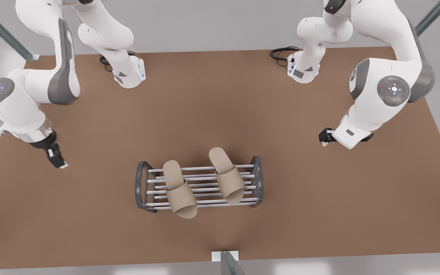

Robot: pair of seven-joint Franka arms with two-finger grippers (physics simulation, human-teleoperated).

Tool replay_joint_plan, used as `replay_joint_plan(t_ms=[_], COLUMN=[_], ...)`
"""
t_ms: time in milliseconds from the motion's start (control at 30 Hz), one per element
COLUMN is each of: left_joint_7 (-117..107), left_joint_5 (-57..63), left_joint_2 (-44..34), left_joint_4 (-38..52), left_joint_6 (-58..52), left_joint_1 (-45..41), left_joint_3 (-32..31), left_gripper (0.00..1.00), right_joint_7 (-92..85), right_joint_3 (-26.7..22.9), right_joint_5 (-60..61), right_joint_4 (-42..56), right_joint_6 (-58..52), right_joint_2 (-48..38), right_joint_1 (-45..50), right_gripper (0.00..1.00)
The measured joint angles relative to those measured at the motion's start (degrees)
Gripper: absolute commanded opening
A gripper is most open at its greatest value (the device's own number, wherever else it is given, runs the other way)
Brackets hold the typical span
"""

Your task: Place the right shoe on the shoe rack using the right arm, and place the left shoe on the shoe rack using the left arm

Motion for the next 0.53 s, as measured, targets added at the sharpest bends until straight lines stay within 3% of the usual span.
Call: replay_joint_plan(t_ms=[133, 300, 533], left_joint_7=[0.0, 0.1, 0.1], left_joint_5=[-0.3, -0.3, -0.3], left_joint_2=[0.1, 0.0, 0.0], left_joint_4=[1.0, 1.2, 1.2], left_joint_6=[0.0, 0.0, -0.3], left_joint_1=[0.0, 0.0, 0.0], left_joint_3=[0.1, 0.1, 0.0], left_gripper=[1.00, 1.00, 1.00], right_joint_7=[-11.7, -23.7, -35.7], right_joint_3=[-0.1, 0.3, 0.7], right_joint_5=[3.1, 4.1, 3.6], right_joint_4=[-0.3, 8.9, 10.5], right_joint_6=[-5.2, -10.6, -14.0], right_joint_2=[1.7, 7.6, 8.5], right_joint_1=[-6.1, 6.3, 5.4], right_gripper=[1.00, 1.00, 1.00])
